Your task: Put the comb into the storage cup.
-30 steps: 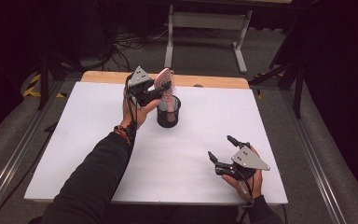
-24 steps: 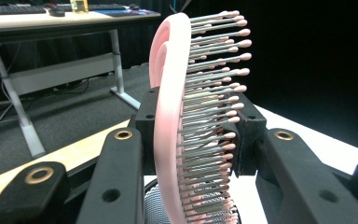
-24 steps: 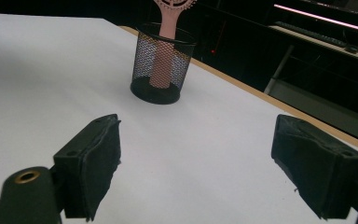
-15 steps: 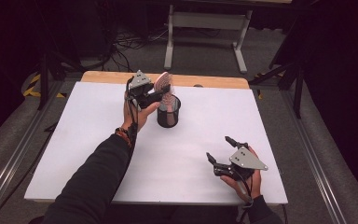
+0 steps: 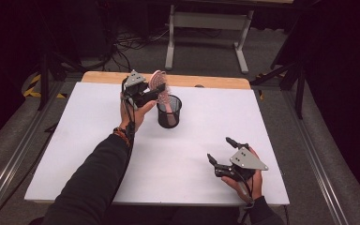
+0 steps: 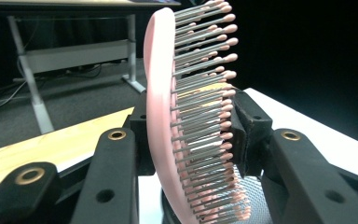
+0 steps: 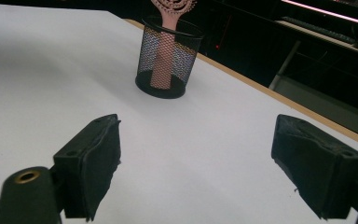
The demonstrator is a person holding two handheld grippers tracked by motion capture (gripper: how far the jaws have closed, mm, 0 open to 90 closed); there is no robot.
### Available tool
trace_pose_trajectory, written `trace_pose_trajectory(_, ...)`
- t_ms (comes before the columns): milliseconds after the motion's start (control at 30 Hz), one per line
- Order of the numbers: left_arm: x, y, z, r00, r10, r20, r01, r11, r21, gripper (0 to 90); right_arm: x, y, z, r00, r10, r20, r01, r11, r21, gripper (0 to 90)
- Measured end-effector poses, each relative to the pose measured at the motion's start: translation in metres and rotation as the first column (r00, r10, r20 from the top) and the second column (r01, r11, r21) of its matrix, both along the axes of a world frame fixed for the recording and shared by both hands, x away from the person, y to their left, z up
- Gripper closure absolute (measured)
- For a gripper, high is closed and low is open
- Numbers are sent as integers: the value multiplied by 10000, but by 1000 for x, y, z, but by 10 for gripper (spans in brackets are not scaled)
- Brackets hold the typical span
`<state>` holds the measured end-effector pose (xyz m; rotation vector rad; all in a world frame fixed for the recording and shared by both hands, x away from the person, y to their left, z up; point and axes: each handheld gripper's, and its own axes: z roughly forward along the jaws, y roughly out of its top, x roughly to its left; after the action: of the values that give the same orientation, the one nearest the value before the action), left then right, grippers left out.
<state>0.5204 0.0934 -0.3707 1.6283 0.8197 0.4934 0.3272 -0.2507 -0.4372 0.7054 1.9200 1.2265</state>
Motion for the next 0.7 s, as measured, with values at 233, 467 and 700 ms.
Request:
trace_pose_trajectory(233,4,9,-5,9995,177,-253,-177,9998,29,573,1,0,-1,10000,-21,-61,20,10000,-86,165)
trace_pose_trajectory(467,7,16,-9,9986,360,-393,-362,9993,-49,558,1,1,-2,10000,-17,-83,16,9999,-129,165)
trace_pose_trajectory(700,8,22,-11,9979,461,-459,-464,9989,-69,554,1,1,-2,10000,-7,-96,5,9999,-169,166)
